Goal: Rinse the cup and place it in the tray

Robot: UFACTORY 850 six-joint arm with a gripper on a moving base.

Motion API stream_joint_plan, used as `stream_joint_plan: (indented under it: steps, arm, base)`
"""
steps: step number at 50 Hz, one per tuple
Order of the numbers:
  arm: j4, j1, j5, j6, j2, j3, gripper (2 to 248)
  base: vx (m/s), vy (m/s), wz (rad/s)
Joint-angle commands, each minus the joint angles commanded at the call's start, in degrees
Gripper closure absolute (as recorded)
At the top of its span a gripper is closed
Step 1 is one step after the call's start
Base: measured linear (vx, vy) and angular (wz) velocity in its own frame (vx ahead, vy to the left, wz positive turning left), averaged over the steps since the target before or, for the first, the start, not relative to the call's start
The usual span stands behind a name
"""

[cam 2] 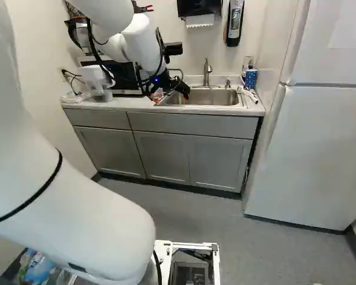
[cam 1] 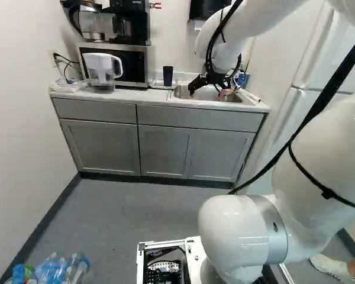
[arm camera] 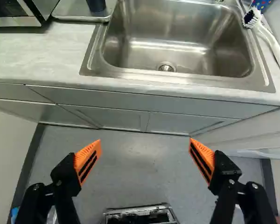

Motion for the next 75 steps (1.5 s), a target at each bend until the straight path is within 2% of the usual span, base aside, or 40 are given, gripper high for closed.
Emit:
stream_joint_plan:
  steps: [19,38,57,75]
  arm:
    - [0.05,0.1,1.38,-0.01,0.14,0.91,3]
    - [0.19,0.37,5.06,-0.04,0.51,3.37,3]
    - [0.42,0.8,11.14,-0.09,1.12,7.41,3]
    - [0.71,1.37,18.98,-0.16,1.91,12.62,3]
  base:
    - [0.0,0.0,0.0]
    - [0.0,0.0,0.0]
    - [0.0,0.0,0.0]
    - [0.0,0.0,0.0]
